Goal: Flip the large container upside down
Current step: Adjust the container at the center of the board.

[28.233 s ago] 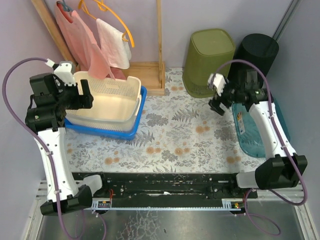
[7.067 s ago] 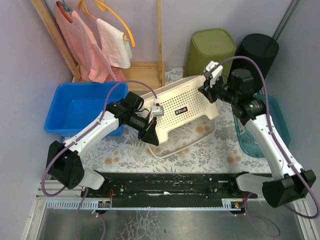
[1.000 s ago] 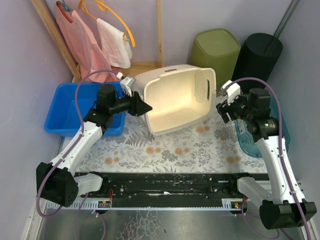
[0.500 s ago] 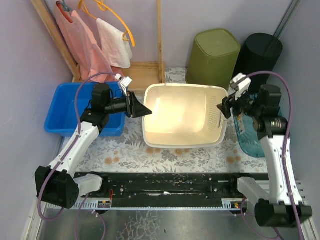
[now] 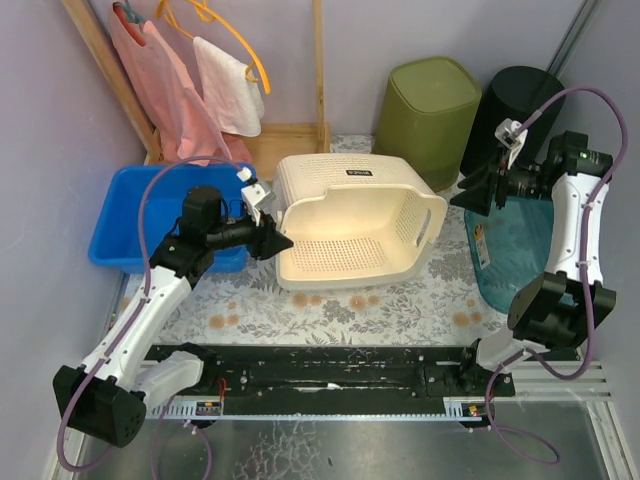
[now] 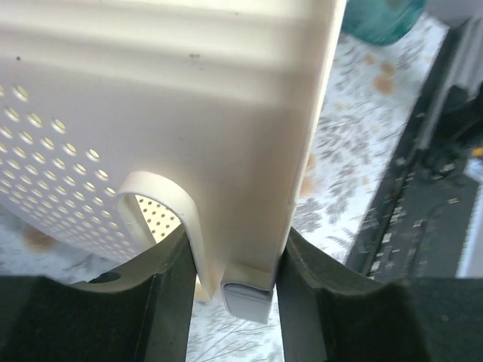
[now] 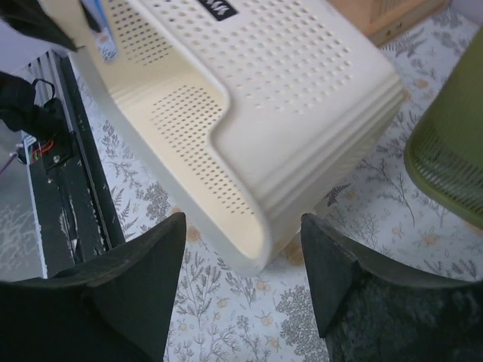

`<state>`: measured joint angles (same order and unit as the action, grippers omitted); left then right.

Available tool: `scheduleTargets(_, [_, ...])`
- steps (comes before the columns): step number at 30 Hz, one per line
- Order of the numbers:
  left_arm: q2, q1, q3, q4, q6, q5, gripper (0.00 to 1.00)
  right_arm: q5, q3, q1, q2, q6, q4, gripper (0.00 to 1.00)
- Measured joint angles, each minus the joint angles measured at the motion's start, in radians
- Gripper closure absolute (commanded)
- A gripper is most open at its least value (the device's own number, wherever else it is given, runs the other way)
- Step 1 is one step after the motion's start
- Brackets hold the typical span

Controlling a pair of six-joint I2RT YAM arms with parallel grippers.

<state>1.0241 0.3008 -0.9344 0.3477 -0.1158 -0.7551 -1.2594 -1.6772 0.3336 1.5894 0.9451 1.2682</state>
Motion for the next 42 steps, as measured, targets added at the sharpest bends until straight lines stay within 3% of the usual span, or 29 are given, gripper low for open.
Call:
scheduleTargets(6, [0.013,0.025,0.011,0.052,-0.242,0.148,1.00,-0.047,0.039,-0.013,-0.121,0.221,0.108,0.27])
scheduleTargets(11, [0.040,0.027,-0.034,0.098,-0.321,0.244,1.00,-0.084,0.166,-0.020,-0.248,0.199,0.002,0.27])
scheduleTargets(15, [0.077,0.036,-0.140,0.142,-0.364,0.313,1.00,-0.109,0.360,-0.020,-0.361,-0.003,-0.276,0.25])
scheduleTargets(19, [0.103,0.060,-0.273,0.165,-0.417,0.380,1.00,-0.095,0.595,-0.020,-0.470,-0.379,-0.715,0.26])
scheduleTargets(25, [0.118,0.119,-0.464,0.211,-0.508,0.467,1.00,0.002,0.717,-0.020,-0.477,-0.829,-1.235,0.26])
scheduleTargets(31, [0.123,0.294,-0.550,0.272,-0.644,0.623,1.00,0.084,0.838,-0.024,-0.461,-1.198,-1.669,0.26])
scheduleTargets(37, [0.178,0.571,-0.563,0.277,-0.697,0.819,1.00,0.151,0.906,-0.087,-0.453,-1.347,-1.876,0.26])
scheduleTargets(42, [0.266,0.691,-0.594,0.248,-0.709,0.937,1.00,0.171,0.930,-0.129,-0.455,-1.344,-1.891,0.26])
